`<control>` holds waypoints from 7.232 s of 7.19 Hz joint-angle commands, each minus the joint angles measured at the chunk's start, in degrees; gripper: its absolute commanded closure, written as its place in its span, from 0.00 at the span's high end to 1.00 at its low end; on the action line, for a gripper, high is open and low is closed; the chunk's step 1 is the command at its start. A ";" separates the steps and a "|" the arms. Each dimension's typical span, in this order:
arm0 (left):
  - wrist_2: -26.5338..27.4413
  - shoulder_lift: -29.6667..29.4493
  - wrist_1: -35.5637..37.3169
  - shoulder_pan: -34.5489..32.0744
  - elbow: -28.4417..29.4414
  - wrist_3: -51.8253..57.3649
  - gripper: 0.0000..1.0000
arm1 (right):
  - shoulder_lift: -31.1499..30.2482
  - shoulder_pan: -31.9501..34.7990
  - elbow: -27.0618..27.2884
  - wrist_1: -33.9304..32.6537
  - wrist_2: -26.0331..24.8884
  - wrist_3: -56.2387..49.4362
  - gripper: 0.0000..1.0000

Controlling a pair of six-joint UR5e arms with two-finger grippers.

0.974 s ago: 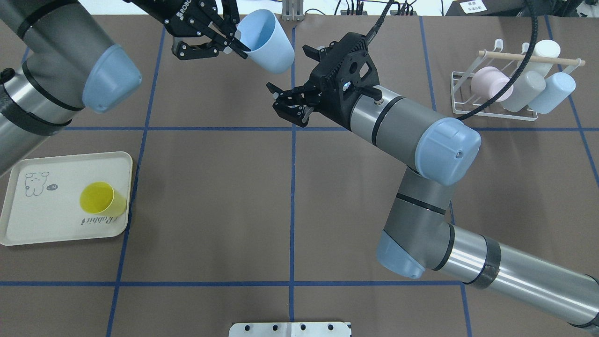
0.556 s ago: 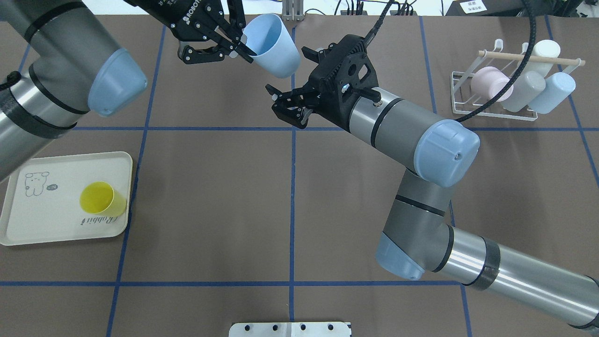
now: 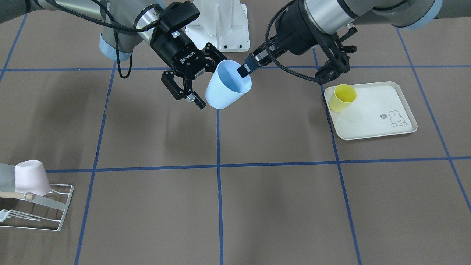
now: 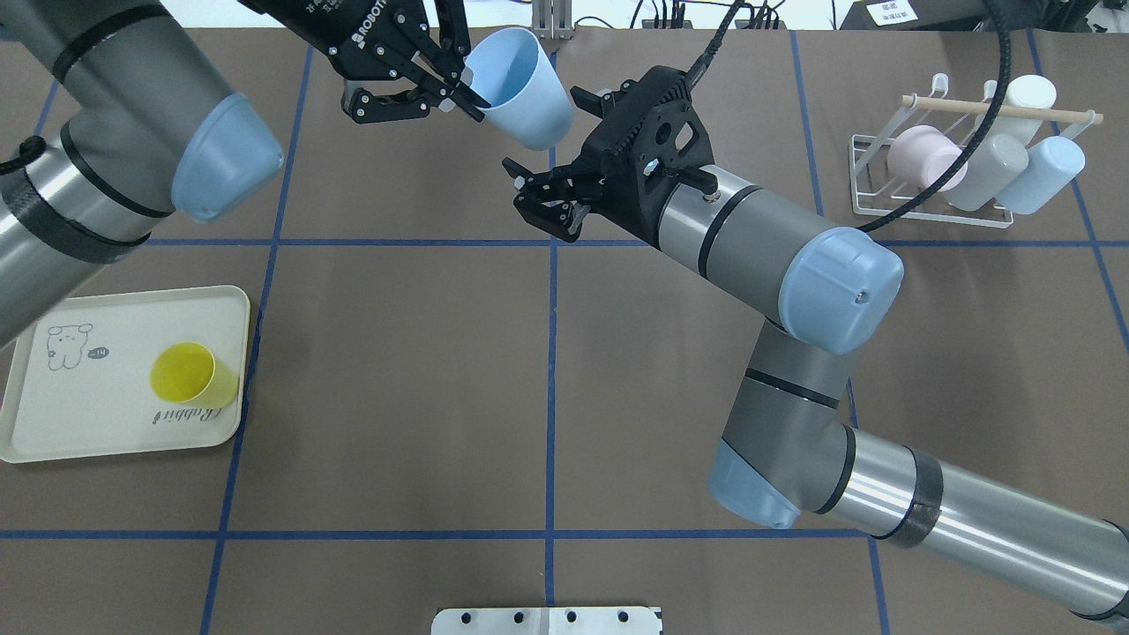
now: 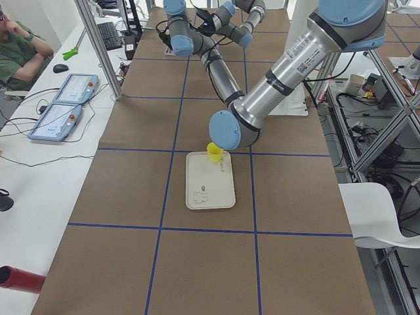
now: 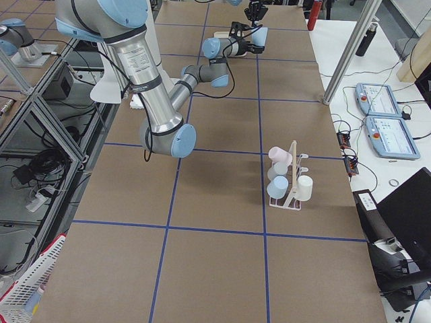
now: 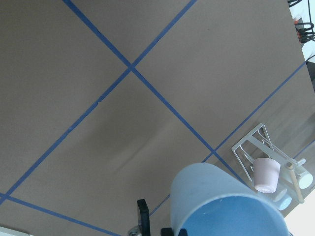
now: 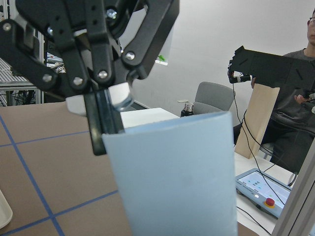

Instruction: Transfer IKEA cup to right arm and place on rack

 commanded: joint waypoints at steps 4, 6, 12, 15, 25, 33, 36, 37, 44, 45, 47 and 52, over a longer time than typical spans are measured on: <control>0.00 -0.02 0.00 0.67 0.00 0.09 0.00 | -0.03 -0.09 0.00 -0.01 -0.42 -2.90 0.96; 0.09 -0.02 0.00 0.67 0.00 0.09 0.00 | -0.03 -0.27 0.00 -0.01 -0.51 -3.16 0.70; 0.00 0.33 -2.99 0.41 -0.35 2.01 1.00 | -0.91 -0.27 0.09 -0.71 -0.60 -3.07 0.46; -0.44 2.95 -1.94 0.49 0.08 10.50 1.00 | -0.91 0.61 0.79 -14.28 -0.51 -2.19 0.46; 14.90 13.40 29.15 0.93 -5.43 67.88 1.00 | -7.21 24.40 11.68 -57.23 14.96 -32.18 0.40; 15.47 18.97 28.83 1.19 -8.44 71.28 1.00 | -10.67 27.86 5.11 -57.23 -12.35 -94.04 0.40; 15.38 18.97 28.74 1.19 -8.44 71.02 1.00 | -10.84 26.20 0.45 -56.79 -21.90 -100.89 0.33; 15.38 18.88 28.74 1.28 -8.44 70.84 1.00 | -10.84 24.88 -1.13 -56.70 -26.22 -100.89 0.33; 15.21 18.88 28.65 1.37 -8.35 70.84 1.00 | -12.25 21.53 -15.12 -43.52 -32.77 -100.10 0.36; 15.21 18.88 28.57 1.37 -8.26 70.93 1.00 | -12.25 21.36 -15.12 -43.52 -32.77 -99.84 0.36; 15.21 18.70 28.56 1.37 -8.35 70.75 1.00 | -12.77 21.09 -15.03 -43.52 -32.77 -99.84 0.38; 15.12 18.53 28.56 1.46 -8.44 70.49 1.00 | -13.13 21.09 -14.86 -43.52 -32.50 -99.93 0.50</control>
